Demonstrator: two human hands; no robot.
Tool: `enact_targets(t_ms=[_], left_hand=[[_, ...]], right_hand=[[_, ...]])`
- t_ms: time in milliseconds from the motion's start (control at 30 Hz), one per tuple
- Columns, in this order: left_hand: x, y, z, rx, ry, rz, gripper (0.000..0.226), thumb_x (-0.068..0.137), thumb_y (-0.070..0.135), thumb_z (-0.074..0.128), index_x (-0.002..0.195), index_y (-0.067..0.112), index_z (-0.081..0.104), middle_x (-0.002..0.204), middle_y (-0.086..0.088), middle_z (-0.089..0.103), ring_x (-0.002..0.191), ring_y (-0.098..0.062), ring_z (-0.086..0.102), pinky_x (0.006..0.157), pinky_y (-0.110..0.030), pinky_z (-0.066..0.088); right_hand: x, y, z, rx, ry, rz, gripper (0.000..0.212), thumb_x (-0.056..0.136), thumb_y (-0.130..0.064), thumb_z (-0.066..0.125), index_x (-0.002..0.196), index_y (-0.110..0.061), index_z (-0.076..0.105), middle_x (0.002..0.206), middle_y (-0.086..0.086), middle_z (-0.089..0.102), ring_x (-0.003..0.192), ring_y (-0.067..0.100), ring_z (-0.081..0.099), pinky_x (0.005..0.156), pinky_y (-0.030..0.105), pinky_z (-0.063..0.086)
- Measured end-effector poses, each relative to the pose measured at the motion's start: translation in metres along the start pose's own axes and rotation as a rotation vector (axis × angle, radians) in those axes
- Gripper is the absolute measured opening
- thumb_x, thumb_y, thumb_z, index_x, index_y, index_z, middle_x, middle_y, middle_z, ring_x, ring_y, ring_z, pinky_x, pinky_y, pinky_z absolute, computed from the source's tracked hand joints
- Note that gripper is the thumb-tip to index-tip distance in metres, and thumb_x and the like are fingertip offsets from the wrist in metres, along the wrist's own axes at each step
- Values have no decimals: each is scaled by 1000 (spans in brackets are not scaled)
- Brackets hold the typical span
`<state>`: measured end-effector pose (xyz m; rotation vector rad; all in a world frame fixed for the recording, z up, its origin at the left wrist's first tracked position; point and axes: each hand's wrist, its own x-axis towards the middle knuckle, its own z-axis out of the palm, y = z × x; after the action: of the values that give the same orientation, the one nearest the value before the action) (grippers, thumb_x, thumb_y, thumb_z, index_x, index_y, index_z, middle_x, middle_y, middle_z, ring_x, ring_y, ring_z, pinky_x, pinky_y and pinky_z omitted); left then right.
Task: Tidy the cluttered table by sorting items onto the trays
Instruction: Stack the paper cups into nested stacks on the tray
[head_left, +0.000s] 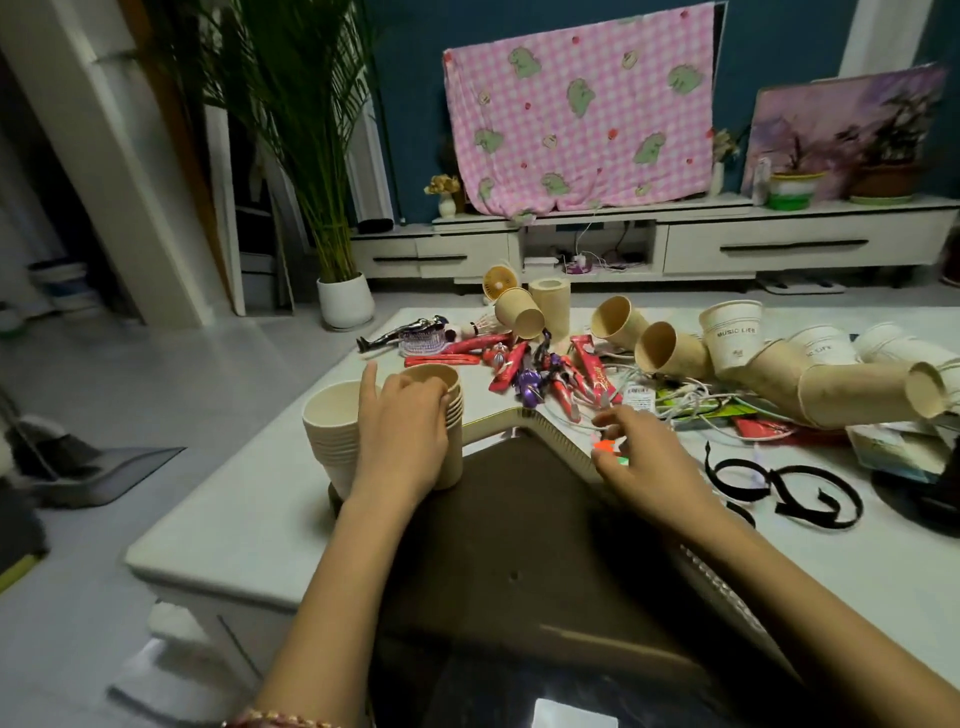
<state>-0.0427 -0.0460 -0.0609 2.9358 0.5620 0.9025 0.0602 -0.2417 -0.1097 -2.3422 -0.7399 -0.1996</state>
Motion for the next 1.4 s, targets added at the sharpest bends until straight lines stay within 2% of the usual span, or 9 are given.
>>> enact_targets(t_ms=[100, 333, 500, 833, 967, 1033, 1133, 1233, 1400], left_hand=[[1, 4, 6, 52, -11, 44, 34, 98, 29, 30, 97, 19, 62, 103, -3, 65, 113, -21, 50, 115, -40, -2], [-1, 13, 18, -70, 0, 84, 31, 95, 19, 40, 122, 7, 49, 122, -12, 55, 116, -26, 45, 106, -35, 21], [-2, 32, 22, -83, -7, 116, 44, 96, 18, 37, 139, 9, 35, 146, -9, 36, 137, -23, 25, 117, -35, 9], [-6, 84, 38, -101, -42, 245, 52, 97, 21, 38, 146, 13, 22, 154, -6, 22, 144, -19, 11, 115, -33, -8], [-5, 84, 41, -82, -47, 222, 52, 96, 24, 40, 145, 15, 25, 153, -6, 25, 143, -20, 15, 116, -37, -5], [-5, 81, 42, -82, -49, 208, 52, 96, 24, 41, 145, 15, 26, 151, -7, 27, 142, -21, 17, 116, -39, -4], [-5, 78, 43, -68, -38, 208, 50, 95, 25, 40, 143, 15, 29, 149, -6, 30, 140, -20, 20, 116, -38, -4], [-5, 75, 43, -77, -32, 215, 49, 95, 24, 41, 142, 15, 32, 146, -5, 34, 138, -19, 22, 116, -36, -3], [-5, 73, 42, -104, -27, 210, 49, 94, 23, 42, 141, 14, 32, 144, -5, 37, 137, -19, 25, 116, -34, -1]], right_hand=[[-4, 8, 2, -382, -121, 34, 40, 94, -33, 45, 131, -19, 39, 122, 10, 47, 111, 27, 50, 86, 36, 44], [-6, 4, 10, -434, -209, -47, 20, 93, -18, 43, 111, -14, 50, 113, 12, 59, 104, 31, 55, 73, 34, 41], [-13, 14, -6, -413, -213, 7, 29, 87, -18, 48, 116, -14, 51, 114, 14, 58, 104, 33, 56, 74, 34, 43], [-23, 40, -36, -454, -244, 55, 29, 95, -25, 44, 122, -15, 51, 120, 13, 58, 106, 30, 56, 75, 34, 44], [0, 59, -79, -464, 146, -24, 32, 91, -30, 52, 117, -11, 54, 114, 11, 57, 106, 29, 51, 79, 37, 43], [19, 76, -110, -685, 248, 3, 46, 87, -32, 57, 127, -12, 46, 121, 15, 50, 112, 31, 44, 88, 38, 35], [41, 102, -141, -1034, 30, 195, 60, 87, -41, 54, 136, -13, 33, 130, 19, 44, 121, 34, 38, 101, 42, 29], [50, 116, -144, -1091, -116, 311, 48, 90, -31, 45, 134, -14, 35, 132, 17, 47, 122, 34, 43, 100, 41, 32], [44, 111, -148, -1191, -140, 242, 41, 91, -27, 45, 130, -14, 42, 130, 12, 49, 120, 29, 44, 96, 37, 33]])
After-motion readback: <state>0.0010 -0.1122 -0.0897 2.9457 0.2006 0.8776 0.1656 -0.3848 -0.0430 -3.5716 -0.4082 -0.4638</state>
